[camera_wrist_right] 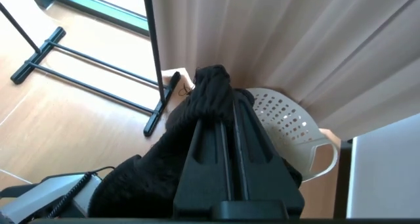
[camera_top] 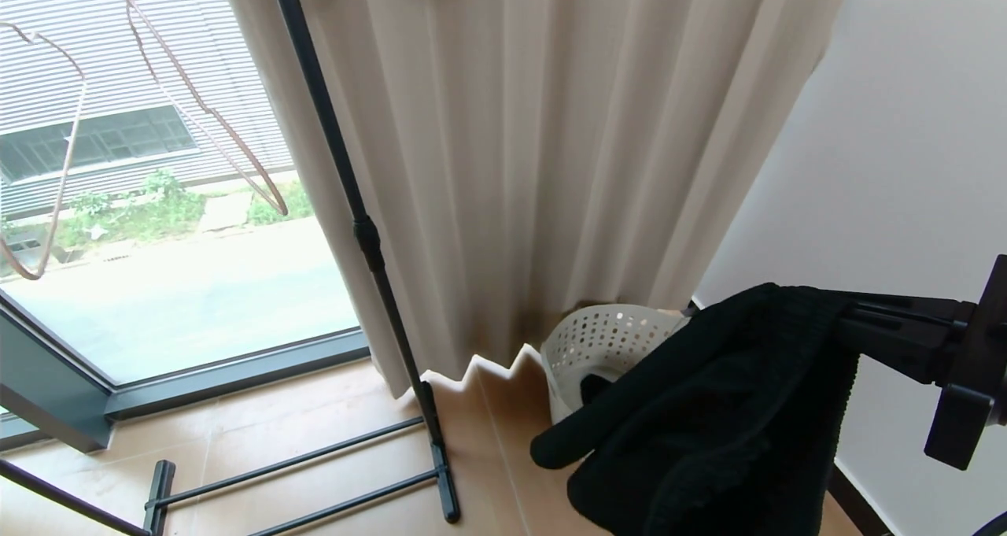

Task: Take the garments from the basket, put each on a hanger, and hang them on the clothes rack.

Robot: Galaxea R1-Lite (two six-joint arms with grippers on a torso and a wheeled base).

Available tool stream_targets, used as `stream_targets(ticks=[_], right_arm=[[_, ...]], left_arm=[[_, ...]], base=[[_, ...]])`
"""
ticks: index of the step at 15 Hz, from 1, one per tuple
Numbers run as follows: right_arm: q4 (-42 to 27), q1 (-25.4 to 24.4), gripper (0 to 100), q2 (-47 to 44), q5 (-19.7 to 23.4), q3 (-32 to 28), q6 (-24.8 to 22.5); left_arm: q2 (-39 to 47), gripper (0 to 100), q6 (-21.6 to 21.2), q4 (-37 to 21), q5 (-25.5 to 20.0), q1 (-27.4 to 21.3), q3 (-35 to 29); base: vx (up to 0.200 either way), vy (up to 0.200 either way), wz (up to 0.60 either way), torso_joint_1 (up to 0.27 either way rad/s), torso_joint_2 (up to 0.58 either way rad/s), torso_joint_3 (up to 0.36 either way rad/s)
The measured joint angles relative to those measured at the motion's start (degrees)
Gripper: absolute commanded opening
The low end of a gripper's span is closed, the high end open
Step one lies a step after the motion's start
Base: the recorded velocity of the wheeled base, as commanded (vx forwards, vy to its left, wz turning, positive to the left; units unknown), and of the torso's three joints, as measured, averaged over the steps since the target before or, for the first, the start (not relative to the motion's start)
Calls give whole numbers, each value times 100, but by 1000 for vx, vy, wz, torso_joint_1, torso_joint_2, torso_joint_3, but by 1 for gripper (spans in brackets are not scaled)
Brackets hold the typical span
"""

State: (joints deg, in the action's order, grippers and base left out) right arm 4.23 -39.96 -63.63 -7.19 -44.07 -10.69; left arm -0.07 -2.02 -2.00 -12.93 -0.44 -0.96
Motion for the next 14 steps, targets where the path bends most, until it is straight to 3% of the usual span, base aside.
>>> stream_targets(ticks=[9,14], right_arm=[[94,44,0,-83,0,79,-1],[94,143,0,-141,2,83,0]], left_arm=[[0,100,9,1,2,0,4],[0,100,11,0,10,0,4]], base=[[0,0,0,211,-538,-120],[0,0,0,246,-576,-260]])
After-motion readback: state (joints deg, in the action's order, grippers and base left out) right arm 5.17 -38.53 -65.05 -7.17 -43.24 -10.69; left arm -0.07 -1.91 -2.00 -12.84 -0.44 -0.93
